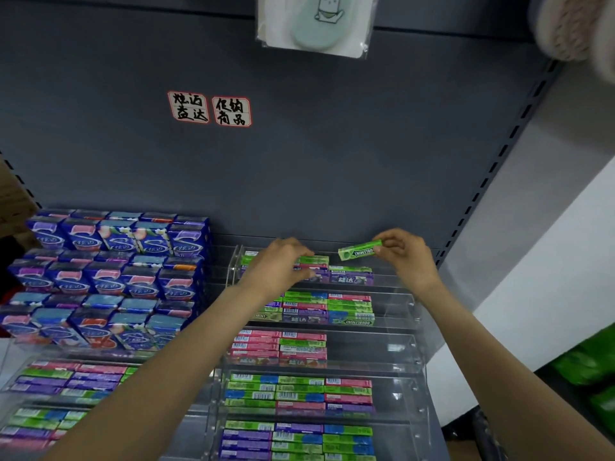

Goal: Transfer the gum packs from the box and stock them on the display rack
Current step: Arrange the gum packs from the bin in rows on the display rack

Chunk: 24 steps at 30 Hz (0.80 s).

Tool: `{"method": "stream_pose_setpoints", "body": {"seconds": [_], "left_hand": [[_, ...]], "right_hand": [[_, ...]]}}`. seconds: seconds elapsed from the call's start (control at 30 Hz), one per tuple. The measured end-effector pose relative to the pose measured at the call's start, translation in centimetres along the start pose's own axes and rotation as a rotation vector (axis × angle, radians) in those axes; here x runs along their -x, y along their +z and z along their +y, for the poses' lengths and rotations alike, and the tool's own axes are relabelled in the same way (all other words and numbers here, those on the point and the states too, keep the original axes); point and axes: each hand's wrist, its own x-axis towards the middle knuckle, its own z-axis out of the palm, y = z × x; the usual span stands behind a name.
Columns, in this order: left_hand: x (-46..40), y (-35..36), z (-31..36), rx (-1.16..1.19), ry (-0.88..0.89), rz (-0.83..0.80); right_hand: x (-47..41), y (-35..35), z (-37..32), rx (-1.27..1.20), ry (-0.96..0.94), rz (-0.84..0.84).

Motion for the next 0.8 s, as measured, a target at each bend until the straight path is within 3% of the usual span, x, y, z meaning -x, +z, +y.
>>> {"method": "stream_pose_setpoints", "body": {"seconds": [0.13,0.5,0.8], "left_hand": [[0.3,0.4,0.0,-0.118,0.035,-0.032],[-0.1,0.6,-0.3,-0.171,0.057,-0.023],[-0.4,0.6,-0.6,-0.175,0.039,-0.024]], "right_hand": [[0.4,0.8,0.5,0.203,0.017,-0.079],[0.2,2.0,-0.7,0.732,-0.188,-0.165],[-0.7,1.6,-0.8,0.748,-0.136,-0.24]]}}
